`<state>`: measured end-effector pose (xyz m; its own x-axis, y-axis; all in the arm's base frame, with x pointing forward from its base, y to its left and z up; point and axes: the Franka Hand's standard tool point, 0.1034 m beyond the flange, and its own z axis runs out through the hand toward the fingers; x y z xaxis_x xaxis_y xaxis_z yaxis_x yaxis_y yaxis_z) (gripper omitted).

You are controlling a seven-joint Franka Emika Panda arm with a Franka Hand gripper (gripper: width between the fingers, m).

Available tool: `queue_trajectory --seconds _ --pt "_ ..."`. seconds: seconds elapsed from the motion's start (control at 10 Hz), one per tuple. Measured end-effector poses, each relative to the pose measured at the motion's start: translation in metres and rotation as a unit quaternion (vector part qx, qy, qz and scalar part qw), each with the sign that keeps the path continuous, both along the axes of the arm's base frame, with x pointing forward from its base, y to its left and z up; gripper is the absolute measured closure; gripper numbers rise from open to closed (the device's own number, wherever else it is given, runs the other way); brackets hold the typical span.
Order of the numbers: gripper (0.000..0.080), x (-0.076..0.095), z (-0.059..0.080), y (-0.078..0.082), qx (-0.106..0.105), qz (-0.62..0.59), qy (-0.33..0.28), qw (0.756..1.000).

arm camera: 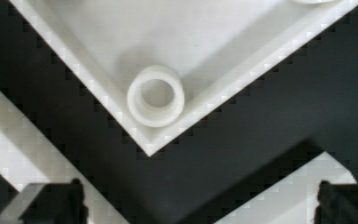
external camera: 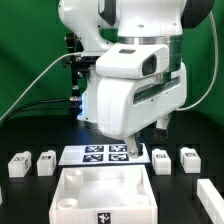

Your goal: Assemble one leg

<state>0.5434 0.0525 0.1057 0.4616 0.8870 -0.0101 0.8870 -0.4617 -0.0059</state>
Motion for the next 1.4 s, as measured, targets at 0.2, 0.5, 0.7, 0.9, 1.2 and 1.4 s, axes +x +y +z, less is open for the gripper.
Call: queue_trajectory --seconds 0.2,0.5,0.7,0.9,1.2,1.4 --pt "0.0150 -0.054 -0.009 -0.014 0.000 0.137 0.011 0.991" --pt "0.0150 -0.097 -0.037 -0.055 0.010 0.290 0.021 0.957" --pt "0.0150 -0.106 -0.064 -0.061 0.017 0.259 0.024 0.966" --pt "0.0150 -0.112 -0.090 -0.067 0.025 0.248 0.028 0.968" --pt "0.0150 -0.108 -0.098 -0.069 0.026 0.243 0.023 0.969" --pt "0.0250 -0.109 -0.099 -0.069 0.026 0.243 0.024 0.969"
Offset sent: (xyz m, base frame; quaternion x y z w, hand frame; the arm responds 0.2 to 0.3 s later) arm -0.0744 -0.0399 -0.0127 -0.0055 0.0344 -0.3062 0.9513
